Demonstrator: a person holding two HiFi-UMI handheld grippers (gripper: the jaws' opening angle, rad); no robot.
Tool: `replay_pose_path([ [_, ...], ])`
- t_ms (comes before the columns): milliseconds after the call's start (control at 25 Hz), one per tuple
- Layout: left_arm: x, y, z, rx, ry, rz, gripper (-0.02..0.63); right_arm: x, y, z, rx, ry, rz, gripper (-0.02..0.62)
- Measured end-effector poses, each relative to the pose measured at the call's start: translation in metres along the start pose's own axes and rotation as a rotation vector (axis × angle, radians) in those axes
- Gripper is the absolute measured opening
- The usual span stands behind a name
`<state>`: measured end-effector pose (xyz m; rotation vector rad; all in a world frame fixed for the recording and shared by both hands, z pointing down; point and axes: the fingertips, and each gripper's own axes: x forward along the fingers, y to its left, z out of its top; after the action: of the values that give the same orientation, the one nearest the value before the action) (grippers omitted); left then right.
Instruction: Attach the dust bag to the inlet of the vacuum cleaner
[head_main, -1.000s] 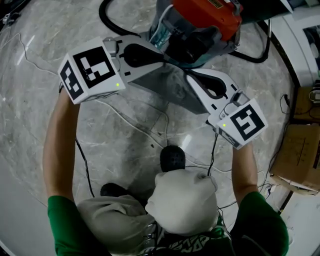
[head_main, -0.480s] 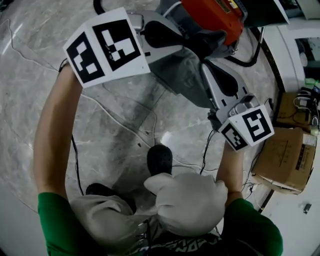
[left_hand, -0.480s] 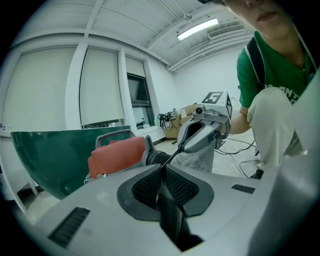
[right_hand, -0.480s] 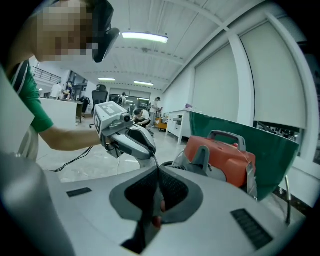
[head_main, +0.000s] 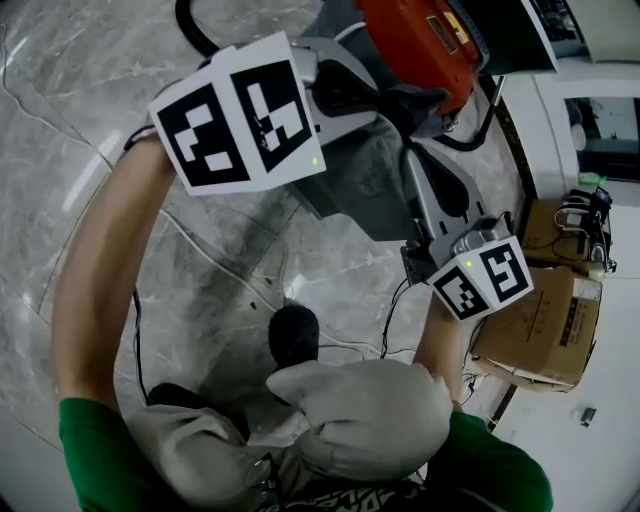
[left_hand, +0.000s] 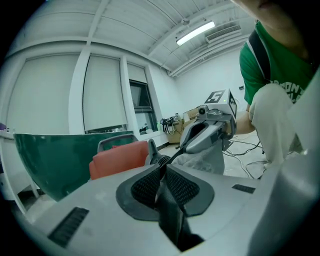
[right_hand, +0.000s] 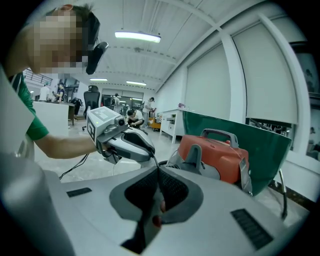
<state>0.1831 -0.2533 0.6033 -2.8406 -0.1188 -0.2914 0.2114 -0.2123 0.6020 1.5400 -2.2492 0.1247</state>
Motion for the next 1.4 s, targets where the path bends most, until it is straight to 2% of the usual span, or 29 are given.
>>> replay_pose_path([
  [200,0.005,0.002,0.000,0.000,-0.008,0.010,0.044,0.000,-0.005,0.000,-0.001,-0.003,0.005,0.015],
  [400,0.016,0.006,-0.001,0.017,-0.014,0.015,0.046,0.000,-0.014,-0.005,-0.006,-0.007,-0.033,0.015],
  [600,0.020,0.009,-0.003,0.010,-0.032,0.024,0.046,0.002,-0.021,-0.006,-0.004,-0.011,-0.035,0.017],
  [800,0.032,0.013,-0.004,0.023,-0.040,0.029,0.051,0.000,-0.028,-0.012,0.027,-0.046,-0.065,0.015],
  [1120,0.032,0.022,-0.006,-0.029,-0.075,0.028,0.051,0.007,-0.036,-0.008,0.039,-0.052,-0.005,0.018],
  [1400,0.053,0.023,-0.006,-0.022,-0.077,0.039,0.051,0.002,-0.052,-0.021,0.082,-0.062,-0.048,0.018],
])
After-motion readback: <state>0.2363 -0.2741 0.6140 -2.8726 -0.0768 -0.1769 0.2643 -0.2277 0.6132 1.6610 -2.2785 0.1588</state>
